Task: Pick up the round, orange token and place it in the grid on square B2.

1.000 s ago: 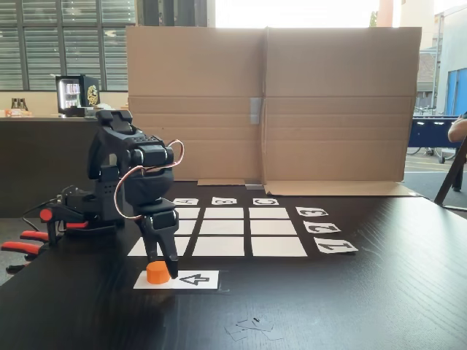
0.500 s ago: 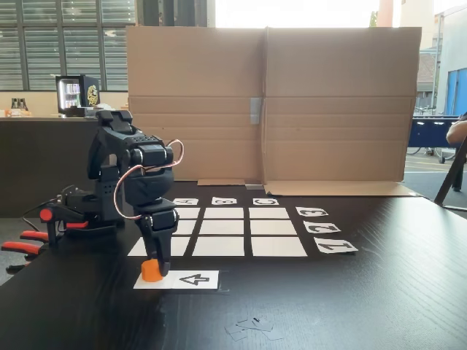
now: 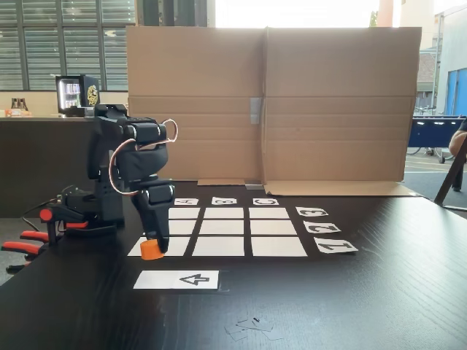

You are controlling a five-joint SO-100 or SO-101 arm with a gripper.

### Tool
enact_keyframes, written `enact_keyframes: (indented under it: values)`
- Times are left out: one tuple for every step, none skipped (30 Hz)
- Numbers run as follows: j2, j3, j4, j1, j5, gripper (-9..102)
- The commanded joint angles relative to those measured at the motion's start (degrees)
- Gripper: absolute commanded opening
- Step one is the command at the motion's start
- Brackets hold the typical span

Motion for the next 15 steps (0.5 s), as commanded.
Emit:
enact_keyframes:
  values:
    - [9.58, 2.64, -0.62, -1.58, -3.78, 0]
    - [11.51, 3.78, -0.62, -2.29, -5.01, 0]
    - [13.36, 4.57, -0.62, -2.90, -5.71, 0]
    - [15.03, 5.19, -0.53, -3.52, -6.24, 0]
    - [16.61, 5.54, -0.18, -4.13, -6.42, 0]
    - [18.02, 5.71, 0.18, -4.66, -6.50, 0]
    - [19.42, 5.98, 0.53, -5.27, -6.59, 0]
    - [20.83, 6.24, 0.88, -5.98, -6.77, 0]
    - [22.32, 6.68, 1.05, -6.59, -6.94, 0]
    - [23.99, 7.29, 1.05, -7.29, -7.21, 0]
    - [25.75, 8.17, 1.05, -7.91, -7.47, 0]
    - [27.51, 9.14, 1.05, -8.61, -7.73, 0]
    - [29.18, 10.28, 1.05, -9.32, -8.17, 0]
    - [30.85, 11.51, 1.05, -10.37, -8.88, 0]
    - [32.43, 12.48, 1.14, -11.34, -9.40, 0]
